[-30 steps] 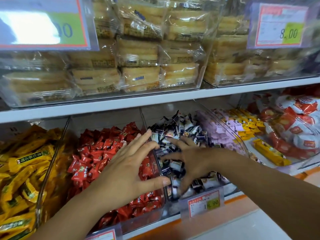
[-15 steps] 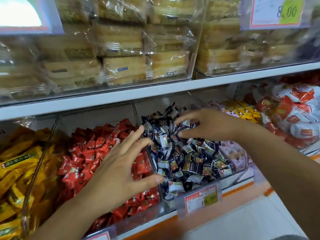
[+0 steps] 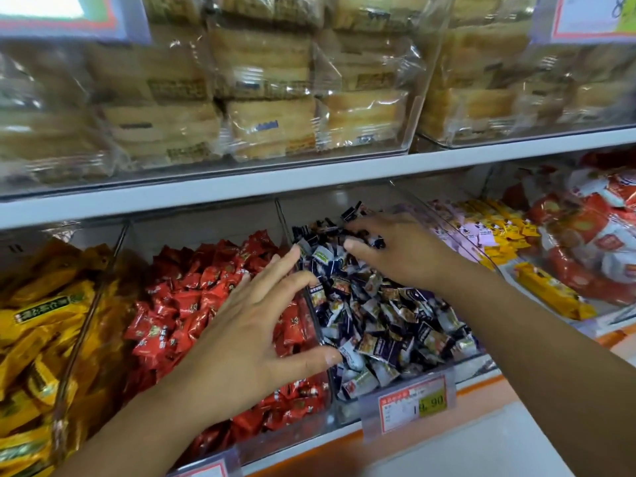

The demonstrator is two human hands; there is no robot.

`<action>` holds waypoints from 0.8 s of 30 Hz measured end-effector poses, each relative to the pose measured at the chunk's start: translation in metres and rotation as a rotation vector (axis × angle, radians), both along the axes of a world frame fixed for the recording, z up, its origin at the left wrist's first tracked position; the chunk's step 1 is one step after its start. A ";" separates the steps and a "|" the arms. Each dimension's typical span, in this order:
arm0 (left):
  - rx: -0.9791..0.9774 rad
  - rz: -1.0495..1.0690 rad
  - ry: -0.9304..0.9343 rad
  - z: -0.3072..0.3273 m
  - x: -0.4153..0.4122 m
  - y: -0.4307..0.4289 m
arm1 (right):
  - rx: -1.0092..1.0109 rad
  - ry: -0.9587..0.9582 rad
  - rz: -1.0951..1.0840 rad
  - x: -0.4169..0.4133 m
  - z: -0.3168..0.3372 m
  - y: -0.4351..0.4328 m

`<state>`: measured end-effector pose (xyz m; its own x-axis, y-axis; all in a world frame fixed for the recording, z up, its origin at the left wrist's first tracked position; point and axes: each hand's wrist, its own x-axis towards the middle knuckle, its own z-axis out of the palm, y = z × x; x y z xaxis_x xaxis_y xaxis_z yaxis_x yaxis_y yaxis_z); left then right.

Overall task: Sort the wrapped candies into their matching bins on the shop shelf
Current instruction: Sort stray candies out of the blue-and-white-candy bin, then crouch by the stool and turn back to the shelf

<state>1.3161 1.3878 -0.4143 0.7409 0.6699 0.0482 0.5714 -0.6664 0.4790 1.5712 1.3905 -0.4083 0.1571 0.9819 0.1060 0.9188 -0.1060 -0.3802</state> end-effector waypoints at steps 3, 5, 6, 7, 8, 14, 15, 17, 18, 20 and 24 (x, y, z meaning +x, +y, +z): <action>0.003 -0.013 0.015 0.001 -0.001 0.002 | -0.242 -0.190 -0.004 -0.006 -0.029 0.023; 0.011 -0.021 0.039 0.003 -0.001 0.002 | -0.361 -0.268 0.045 -0.012 -0.041 0.025; 0.011 -0.020 0.053 0.004 -0.001 0.002 | -0.393 -0.269 0.059 -0.013 -0.041 0.022; 0.010 -0.018 0.065 0.005 -0.001 0.002 | -0.415 -0.248 0.068 -0.013 -0.038 0.018; 0.009 -0.019 0.075 0.005 -0.001 0.002 | -0.426 -0.211 0.075 -0.012 -0.034 0.013; 0.056 -0.039 0.053 0.006 0.002 0.010 | -0.065 -0.034 0.084 -0.012 -0.005 -0.017; 0.059 -0.035 0.043 0.005 0.002 0.011 | -0.009 0.001 0.102 -0.016 -0.003 -0.022; 0.070 -0.034 -0.008 0.001 0.000 0.008 | 0.070 0.061 0.116 -0.025 0.000 -0.036; 0.077 -0.042 -0.037 -0.002 -0.001 0.005 | 0.111 0.078 0.109 -0.030 0.000 -0.044; 0.135 -0.060 -0.091 -0.007 -0.006 -0.005 | 0.218 0.076 0.103 -0.037 0.002 -0.062; 0.269 -0.074 -0.078 -0.013 -0.031 -0.041 | 0.378 0.025 0.160 -0.060 -0.004 -0.105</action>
<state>1.2848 1.3471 -0.4274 0.7740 0.5698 0.2761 0.4849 -0.8139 0.3200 1.5114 1.2852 -0.4119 0.0129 0.8866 0.4624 0.9022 0.1890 -0.3876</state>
